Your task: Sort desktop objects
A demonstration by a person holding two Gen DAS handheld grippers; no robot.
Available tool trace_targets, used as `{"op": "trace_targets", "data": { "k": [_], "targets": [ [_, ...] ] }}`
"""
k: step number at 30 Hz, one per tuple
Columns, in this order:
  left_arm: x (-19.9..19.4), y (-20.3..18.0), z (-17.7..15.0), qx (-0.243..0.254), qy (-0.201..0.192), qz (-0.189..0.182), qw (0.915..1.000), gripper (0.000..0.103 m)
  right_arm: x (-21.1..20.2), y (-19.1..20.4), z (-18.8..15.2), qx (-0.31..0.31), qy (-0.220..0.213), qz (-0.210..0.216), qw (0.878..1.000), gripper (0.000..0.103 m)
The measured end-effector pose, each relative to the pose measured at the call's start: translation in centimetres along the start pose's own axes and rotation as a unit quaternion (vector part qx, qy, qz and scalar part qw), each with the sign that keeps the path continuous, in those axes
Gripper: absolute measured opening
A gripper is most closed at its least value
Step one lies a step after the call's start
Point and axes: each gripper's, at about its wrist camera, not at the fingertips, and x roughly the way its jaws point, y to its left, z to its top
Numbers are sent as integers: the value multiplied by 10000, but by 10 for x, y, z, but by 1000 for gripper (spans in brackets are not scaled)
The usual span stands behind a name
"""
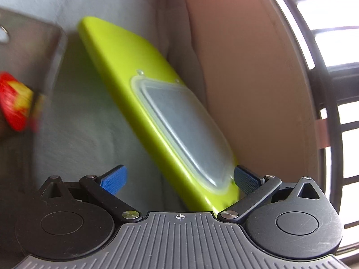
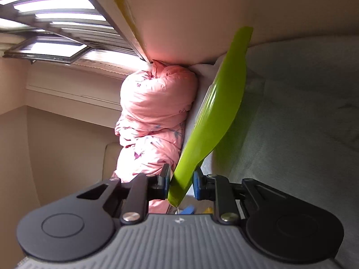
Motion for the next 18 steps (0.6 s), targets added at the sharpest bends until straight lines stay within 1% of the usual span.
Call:
{"op": "trace_targets", "data": {
  "k": [2, 5, 7, 8, 9, 10, 11, 13, 14, 15, 16, 18],
  "targets": [
    [17, -7, 1, 93, -12, 316, 9995, 103, -12, -1, 2, 69, 27, 30, 10000, 22],
    [33, -14, 6, 210, -125, 602, 9979, 103, -21, -1, 2, 7, 63, 60, 10000, 22],
    [34, -16, 8, 226, -282, 753, 9965, 100, -20, -2, 1, -88, 129, 19, 9999, 23],
    [34, -16, 8, 205, -315, 803, 9961, 90, -17, -3, 1, -112, 174, -3, 9998, 24],
    [34, -15, 8, 183, -348, 853, 9956, 67, -15, -5, 1, -105, 174, 0, 9998, 26],
    [32, -11, 9, 91, -328, 760, 9965, 64, -10, -6, 0, -111, 146, -4, 9998, 28],
    [30, -5, 11, -18, -296, 635, 9975, 61, -8, -9, 2, -83, 95, -3, 9999, 33],
    [26, 8, 13, -346, -206, 397, 9984, 54, -2, -17, 3, 47, 51, 77, 9999, 33],
    [24, 14, 14, -526, -164, 280, 9981, 52, 1, -21, 4, 165, 20, 102, 9998, 37],
    [22, 18, 15, -637, -140, 199, 9977, 50, 6, -25, 3, 254, -21, 72, 9996, 48],
    [19, 22, 15, -732, -120, 127, 9972, 49, 12, -27, 1, 314, -86, 22, 9995, 52],
    [14, 20, 14, -613, -129, 107, 9980, 48, 18, -32, -1, 422, -307, -129, 9986, 67]
  ]
}}
